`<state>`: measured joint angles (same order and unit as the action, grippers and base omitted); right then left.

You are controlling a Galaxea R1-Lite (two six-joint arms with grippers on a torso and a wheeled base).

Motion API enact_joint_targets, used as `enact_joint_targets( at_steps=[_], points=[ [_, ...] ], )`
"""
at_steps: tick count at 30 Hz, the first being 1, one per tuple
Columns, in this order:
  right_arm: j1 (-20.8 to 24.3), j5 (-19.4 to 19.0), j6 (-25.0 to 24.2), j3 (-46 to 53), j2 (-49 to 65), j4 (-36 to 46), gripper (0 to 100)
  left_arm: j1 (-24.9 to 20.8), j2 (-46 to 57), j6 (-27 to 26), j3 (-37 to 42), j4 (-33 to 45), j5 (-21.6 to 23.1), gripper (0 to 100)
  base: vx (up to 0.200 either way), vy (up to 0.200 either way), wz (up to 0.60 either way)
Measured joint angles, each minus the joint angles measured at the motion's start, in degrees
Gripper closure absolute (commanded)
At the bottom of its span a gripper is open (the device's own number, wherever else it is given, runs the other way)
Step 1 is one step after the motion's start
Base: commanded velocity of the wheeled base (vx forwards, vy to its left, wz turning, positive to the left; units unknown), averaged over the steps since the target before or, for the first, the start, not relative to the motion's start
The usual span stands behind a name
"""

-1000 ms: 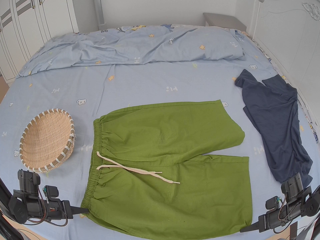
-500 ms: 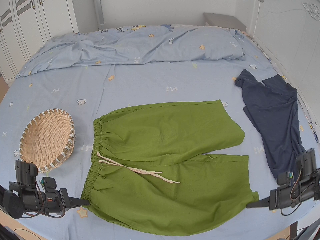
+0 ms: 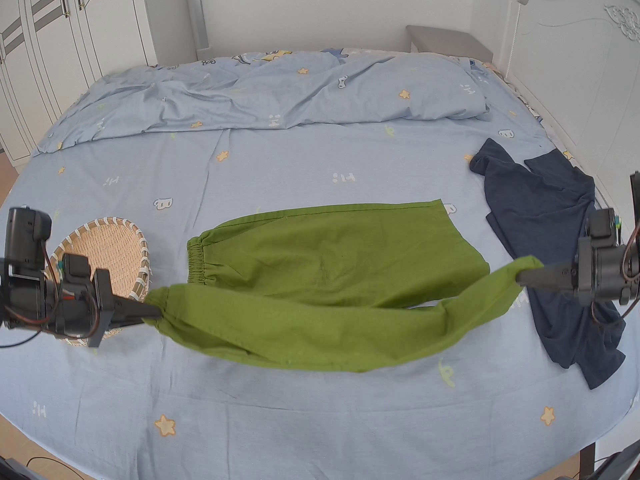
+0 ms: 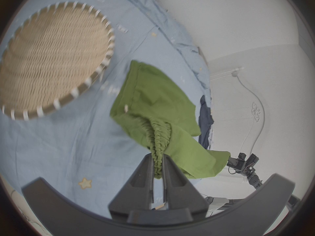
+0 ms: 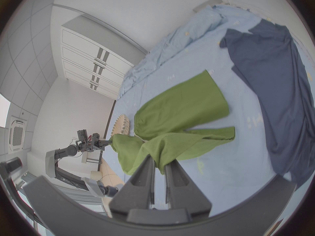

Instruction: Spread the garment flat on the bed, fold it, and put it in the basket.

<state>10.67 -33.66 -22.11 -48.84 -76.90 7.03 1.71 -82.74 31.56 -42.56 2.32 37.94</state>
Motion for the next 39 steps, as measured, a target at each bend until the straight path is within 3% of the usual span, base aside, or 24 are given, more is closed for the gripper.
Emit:
enact_joint_targets(
  at_steps=[16, 24, 39],
  points=[
    [-3.4, 0.0, -0.1, -25.8, -15.5, 2.0, 100, 1.2, -13.2, 0.2, -23.3, 10.3, -0.3, 100, 0.000, 0.000, 0.00],
    [-5.2, -0.1, -0.1, -32.0, -21.9, 2.4, 100, 3.3, -19.1, 0.0, -30.7, 11.2, -0.3, 100, 0.000, 0.000, 0.00],
    [-7.5, -0.1, -0.1, -40.0, -30.0, 1.1, 100, 2.8, -26.2, -0.1, -40.7, 13.0, -0.3, 100, 0.000, 0.000, 0.00]
  ],
)
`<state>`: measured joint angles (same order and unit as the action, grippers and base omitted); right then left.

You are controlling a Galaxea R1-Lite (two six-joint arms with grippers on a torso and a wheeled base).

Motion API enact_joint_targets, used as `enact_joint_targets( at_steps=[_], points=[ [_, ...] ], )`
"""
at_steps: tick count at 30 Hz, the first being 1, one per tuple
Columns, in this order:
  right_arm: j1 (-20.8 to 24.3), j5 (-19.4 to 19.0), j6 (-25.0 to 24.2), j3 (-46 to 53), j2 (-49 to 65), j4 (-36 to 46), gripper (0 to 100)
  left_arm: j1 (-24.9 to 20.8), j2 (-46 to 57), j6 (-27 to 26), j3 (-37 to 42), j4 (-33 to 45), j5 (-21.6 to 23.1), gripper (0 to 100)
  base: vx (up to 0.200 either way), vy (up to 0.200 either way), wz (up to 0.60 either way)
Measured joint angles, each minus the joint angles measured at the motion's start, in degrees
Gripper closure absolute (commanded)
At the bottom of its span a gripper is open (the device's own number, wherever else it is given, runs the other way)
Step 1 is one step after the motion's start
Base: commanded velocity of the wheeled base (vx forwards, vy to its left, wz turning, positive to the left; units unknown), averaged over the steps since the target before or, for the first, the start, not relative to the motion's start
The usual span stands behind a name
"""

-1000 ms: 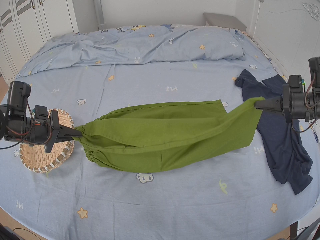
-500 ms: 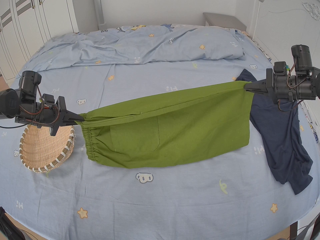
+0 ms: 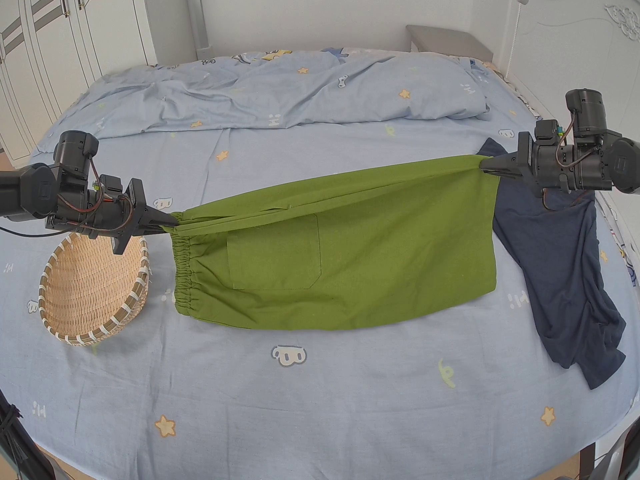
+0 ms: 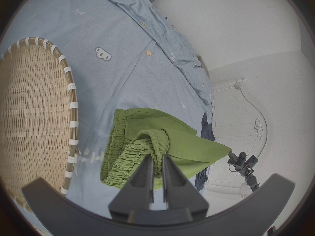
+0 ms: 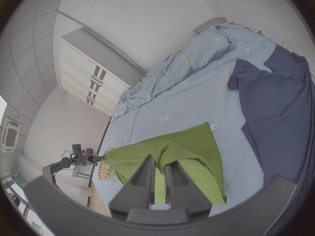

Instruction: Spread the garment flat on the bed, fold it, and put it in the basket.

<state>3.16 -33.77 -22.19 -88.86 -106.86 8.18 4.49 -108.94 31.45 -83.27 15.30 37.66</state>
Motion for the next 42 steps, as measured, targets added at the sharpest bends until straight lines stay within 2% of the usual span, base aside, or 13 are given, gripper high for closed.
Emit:
enact_joint_targets(
  at_steps=[15, 25, 42],
  points=[
    [-0.2, 0.0, 0.4, -7.9, -10.1, -3.8, 100, 0.6, -2.7, -0.1, -2.3, 0.2, -0.2, 100, 0.000, 0.000, 0.00],
    [0.1, 0.1, 1.6, -7.9, -13.7, -9.2, 100, 0.8, -5.2, -0.1, -3.8, -0.3, -0.7, 100, 0.000, 0.000, 0.00],
    [0.9, 0.2, 1.7, -7.8, -17.0, -10.7, 100, 0.0, -8.9, -0.1, -6.9, -0.4, -0.9, 100, 0.000, 0.000, 0.00]
  ],
)
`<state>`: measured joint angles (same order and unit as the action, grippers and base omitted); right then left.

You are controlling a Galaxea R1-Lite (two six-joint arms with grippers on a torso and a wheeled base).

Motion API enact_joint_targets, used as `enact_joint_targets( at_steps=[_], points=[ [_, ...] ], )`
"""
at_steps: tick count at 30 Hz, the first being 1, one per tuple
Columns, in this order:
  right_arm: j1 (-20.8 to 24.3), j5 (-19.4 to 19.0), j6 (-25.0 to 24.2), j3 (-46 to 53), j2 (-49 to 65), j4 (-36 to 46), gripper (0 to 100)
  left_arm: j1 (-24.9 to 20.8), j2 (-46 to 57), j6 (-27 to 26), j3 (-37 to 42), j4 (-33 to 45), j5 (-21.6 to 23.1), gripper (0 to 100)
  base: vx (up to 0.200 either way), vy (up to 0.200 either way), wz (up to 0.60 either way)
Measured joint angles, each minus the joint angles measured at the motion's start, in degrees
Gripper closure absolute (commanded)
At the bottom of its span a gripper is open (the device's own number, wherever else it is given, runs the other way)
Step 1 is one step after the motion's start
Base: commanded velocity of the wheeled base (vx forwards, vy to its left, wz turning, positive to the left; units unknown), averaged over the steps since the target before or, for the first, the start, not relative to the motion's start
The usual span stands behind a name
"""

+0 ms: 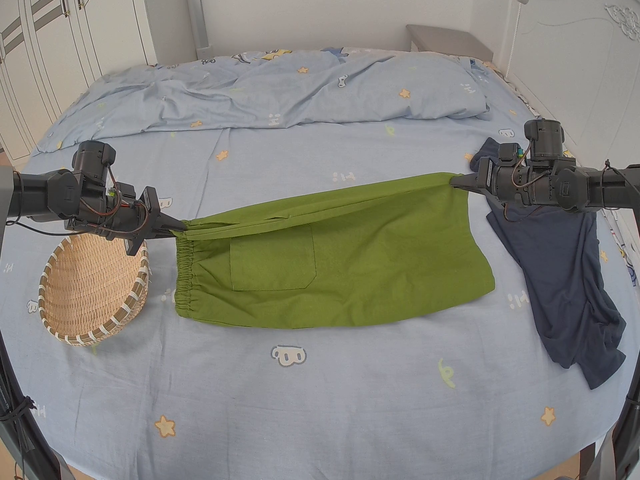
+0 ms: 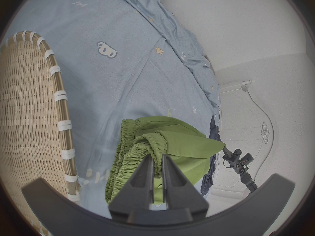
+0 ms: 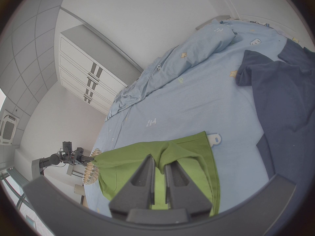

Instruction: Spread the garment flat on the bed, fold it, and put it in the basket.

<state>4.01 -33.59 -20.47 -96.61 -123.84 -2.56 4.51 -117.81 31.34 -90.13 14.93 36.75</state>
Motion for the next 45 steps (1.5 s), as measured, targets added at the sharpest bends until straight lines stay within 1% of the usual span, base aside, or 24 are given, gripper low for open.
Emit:
enact_joint_targets(
  at_steps=[6, 7, 22, 31, 36, 40, 42, 45],
  points=[
    [0.0, -0.1, 0.0, -0.2, -0.5, -0.7, 100, -0.1, -1.1, 0.0, -1.0, 0.0, 0.0, 100, 0.000, 0.000, 0.00],
    [0.0, -0.1, 0.0, -0.2, -0.7, -0.9, 0, -0.1, -1.2, 0.0, -1.2, 0.0, 0.0, 0, 0.000, 0.000, 0.00],
    [1.4, 0.0, -0.3, -0.7, -3.4, -1.5, 0, -1.5, -3.8, 0.1, -5.3, 0.0, -0.9, 0, 0.000, 0.000, 0.00],
    [1.2, 0.0, -0.1, 5.8, -2.7, -3.2, 0, -2.4, -2.0, 0.2, -4.4, 0.1, -0.8, 0, 0.000, 0.000, 0.00],
    [0.9, -0.1, -0.4, 13.9, -0.5, -8.5, 0, -3.4, 0.2, 0.4, -3.2, 0.0, -0.7, 0, 0.000, 0.000, 0.00],
    [0.7, -0.2, -1.1, 22.4, 1.8, -16.8, 0, -5.4, 1.2, 0.5, -2.3, -1.1, -1.2, 0, 0.000, 0.000, 0.00],
    [0.7, -0.3, -1.6, 25.9, 2.8, -21.0, 0, -6.2, 1.0, 0.8, -1.9, -2.5, -1.8, 0, 0.000, 0.000, 0.00],
    [0.8, -0.4, -2.9, 30.3, 4.4, -25.7, 0, -7.3, -0.3, 2.2, -1.6, -7.7, -4.1, 0, 0.000, 0.000, 0.00]
  ],
)
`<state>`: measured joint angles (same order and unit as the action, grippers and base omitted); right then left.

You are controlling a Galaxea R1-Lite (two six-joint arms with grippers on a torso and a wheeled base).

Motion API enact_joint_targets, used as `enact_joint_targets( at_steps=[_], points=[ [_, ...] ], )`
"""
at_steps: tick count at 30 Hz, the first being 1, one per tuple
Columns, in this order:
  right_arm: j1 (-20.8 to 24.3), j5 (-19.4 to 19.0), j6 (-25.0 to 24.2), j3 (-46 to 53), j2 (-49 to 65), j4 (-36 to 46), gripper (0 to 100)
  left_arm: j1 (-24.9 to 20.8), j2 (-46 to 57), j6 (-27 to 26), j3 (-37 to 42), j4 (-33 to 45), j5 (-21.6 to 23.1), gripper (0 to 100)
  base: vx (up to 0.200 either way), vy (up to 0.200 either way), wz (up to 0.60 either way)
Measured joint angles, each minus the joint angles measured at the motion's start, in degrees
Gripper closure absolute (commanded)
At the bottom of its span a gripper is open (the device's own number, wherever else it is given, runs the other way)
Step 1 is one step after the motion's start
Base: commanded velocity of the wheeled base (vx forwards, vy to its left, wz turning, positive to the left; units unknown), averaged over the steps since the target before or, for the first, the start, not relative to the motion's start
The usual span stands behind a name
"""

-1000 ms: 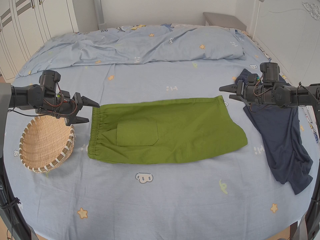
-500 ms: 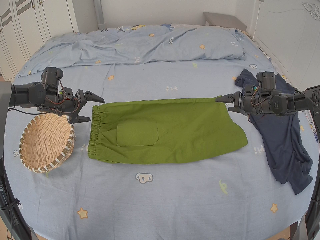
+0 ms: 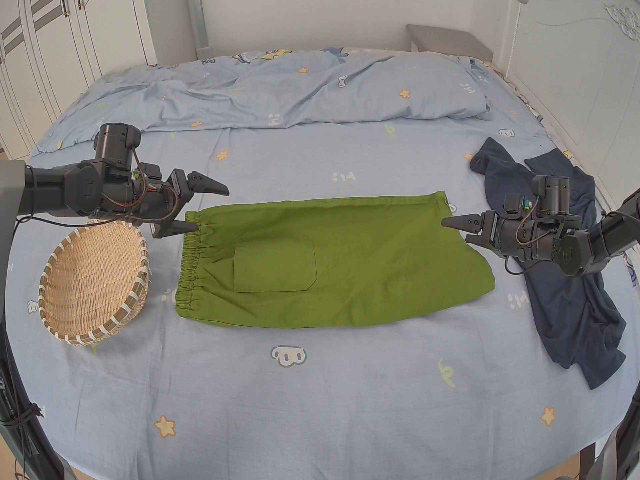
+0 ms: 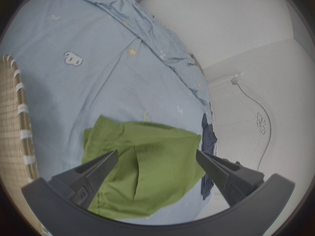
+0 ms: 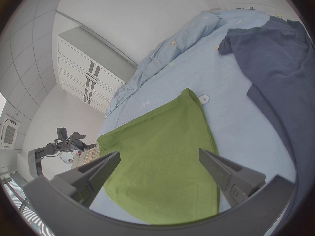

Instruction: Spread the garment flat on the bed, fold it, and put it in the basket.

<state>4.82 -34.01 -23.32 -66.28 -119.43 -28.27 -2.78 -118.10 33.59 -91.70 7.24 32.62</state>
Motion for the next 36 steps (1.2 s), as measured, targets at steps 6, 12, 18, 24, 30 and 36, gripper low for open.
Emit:
enact_joint_targets(
  at_steps=[6, 12, 18, 24, 30, 36],
  points=[
    [-0.2, -0.1, -1.5, 3.8, 2.3, -3.0, 0, -0.7, -4.0, 7.3, 0.4, -13.3, -6.3, 0, 0.000, 0.000, 0.00],
    [0.0, -0.3, -2.1, 6.8, 4.5, -4.1, 0, 0.1, -7.9, 11.7, 0.5, -19.4, -8.3, 0, 0.000, 0.000, 0.00],
    [0.0, -0.3, -2.1, 7.9, 5.5, -4.2, 0, 0.3, -9.4, 11.7, 1.5, -19.4, -8.4, 0, 0.000, 0.000, 0.00],
    [-0.3, -0.3, -2.1, 8.4, 6.4, -4.2, 0, 0.3, -6.9, 11.8, 5.0, -19.5, -8.0, 0, 0.000, 0.000, 0.00],
    [-0.5, -0.3, -2.1, 8.9, 7.7, -4.2, 0, 1.1, 0.2, 11.5, 12.8, -19.7, -5.3, 0, 0.000, 0.000, 0.00],
    [-0.5, -0.4, -2.1, 9.4, 9.0, -4.2, 0, 3.0, 5.6, 8.1, 21.3, -20.2, -1.2, 0, 0.000, 0.000, 0.00]
  ],
)
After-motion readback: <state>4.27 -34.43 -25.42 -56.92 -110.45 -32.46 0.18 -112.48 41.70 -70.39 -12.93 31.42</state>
